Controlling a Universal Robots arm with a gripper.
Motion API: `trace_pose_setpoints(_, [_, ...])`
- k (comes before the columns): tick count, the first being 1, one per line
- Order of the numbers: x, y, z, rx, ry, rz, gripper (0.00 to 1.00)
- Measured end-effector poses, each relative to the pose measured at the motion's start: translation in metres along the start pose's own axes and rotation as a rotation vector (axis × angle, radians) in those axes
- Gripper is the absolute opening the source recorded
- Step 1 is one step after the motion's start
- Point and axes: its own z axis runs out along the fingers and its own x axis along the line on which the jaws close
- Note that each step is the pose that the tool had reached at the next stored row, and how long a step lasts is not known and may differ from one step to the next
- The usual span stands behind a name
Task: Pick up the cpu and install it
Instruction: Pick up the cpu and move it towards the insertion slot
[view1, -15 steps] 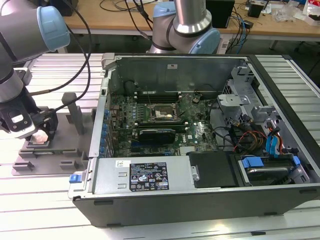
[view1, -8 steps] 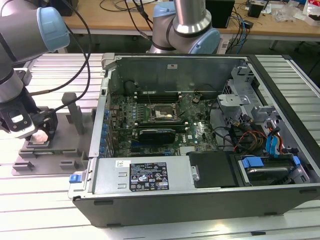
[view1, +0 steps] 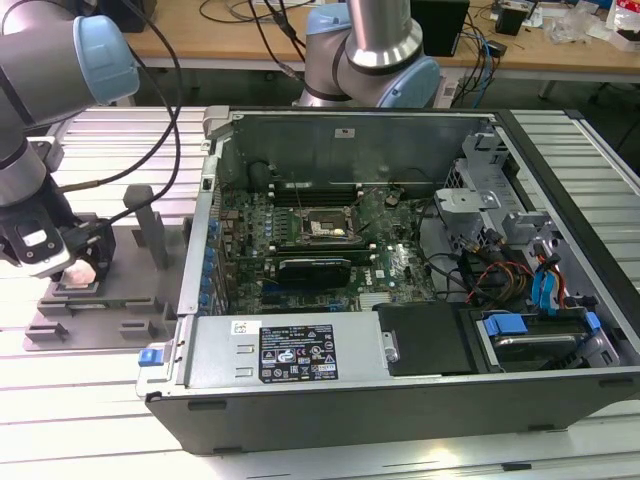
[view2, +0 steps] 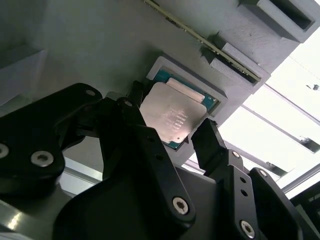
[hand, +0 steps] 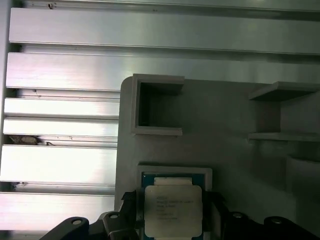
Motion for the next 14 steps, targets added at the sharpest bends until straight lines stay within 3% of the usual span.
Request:
trace_pose_setpoints(1, [0.0,0.0,0.0,0.0,0.0001,0.0,0.66])
trace_pose_setpoints(2, [-0.0003,0.0002,-0.0054,0.0,0.0001,0.0,0.66])
trace_pose_setpoints(6, [-0.0002,0.0001,-0.0026,-0.0001,0.0002,0.0,0.66])
trace_pose_setpoints(7, [-0.0002,0.0,-0.0025,-0.0001,0.0002,0.0,0.65])
trace_pose_setpoints(8, [-0.0002,0.0001,-0.0024,-0.0001,0.0002,0.0,0.58])
trace_pose_setpoints(14, [-0.0002,0.0,-0.0018,-0.0003,0.0003,0.0,0.55])
